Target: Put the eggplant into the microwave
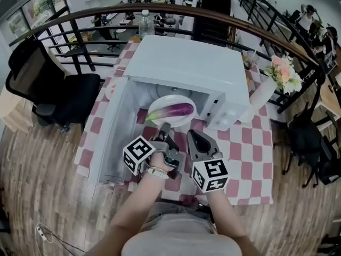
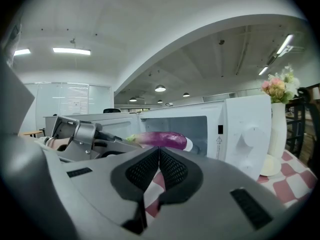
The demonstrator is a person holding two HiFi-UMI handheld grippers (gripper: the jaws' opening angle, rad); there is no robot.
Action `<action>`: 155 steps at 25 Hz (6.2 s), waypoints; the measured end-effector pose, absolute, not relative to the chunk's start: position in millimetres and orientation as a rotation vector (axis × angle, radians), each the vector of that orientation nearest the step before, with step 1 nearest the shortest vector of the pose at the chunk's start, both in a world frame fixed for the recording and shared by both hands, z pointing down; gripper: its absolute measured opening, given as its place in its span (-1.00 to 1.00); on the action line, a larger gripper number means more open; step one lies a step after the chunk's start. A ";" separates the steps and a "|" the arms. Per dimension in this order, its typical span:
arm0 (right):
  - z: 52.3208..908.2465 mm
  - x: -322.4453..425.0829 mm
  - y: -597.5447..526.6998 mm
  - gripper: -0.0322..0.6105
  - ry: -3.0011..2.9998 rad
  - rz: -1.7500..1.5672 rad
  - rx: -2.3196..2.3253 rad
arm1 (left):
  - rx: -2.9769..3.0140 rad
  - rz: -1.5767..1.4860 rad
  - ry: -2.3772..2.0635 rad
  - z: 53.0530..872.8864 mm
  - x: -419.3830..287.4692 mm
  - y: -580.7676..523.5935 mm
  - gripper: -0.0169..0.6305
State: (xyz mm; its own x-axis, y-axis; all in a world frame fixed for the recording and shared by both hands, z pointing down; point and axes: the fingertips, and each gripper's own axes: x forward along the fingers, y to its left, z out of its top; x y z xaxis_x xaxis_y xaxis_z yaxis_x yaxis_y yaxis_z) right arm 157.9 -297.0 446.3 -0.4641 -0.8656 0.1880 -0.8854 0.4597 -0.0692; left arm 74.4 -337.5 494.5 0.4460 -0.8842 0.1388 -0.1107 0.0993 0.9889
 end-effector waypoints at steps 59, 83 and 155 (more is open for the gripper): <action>501.1 176.9 -336.8 -0.82 -2.407 0.457 1.499 | 1.008 -0.551 -1.182 595.8 84.2 -452.5 -0.40; 466.5 170.4 -319.4 -0.82 -2.466 0.394 1.535 | 1.239 -0.425 -1.061 542.1 94.7 -407.0 -0.89; 420.9 157.5 -255.4 -0.82 -2.608 0.084 1.623 | 2.821 0.041 -1.381 407.5 128.0 -261.8 -0.94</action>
State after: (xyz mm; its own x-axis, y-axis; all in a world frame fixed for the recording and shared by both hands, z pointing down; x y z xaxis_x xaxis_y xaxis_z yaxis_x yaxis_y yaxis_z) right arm 157.5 -255.4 420.9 -0.4402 -0.8937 0.0868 -0.8974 0.4411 -0.0100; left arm 128.0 -261.8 407.5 0.6133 -0.7895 0.0237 -0.7895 -0.6136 -0.0109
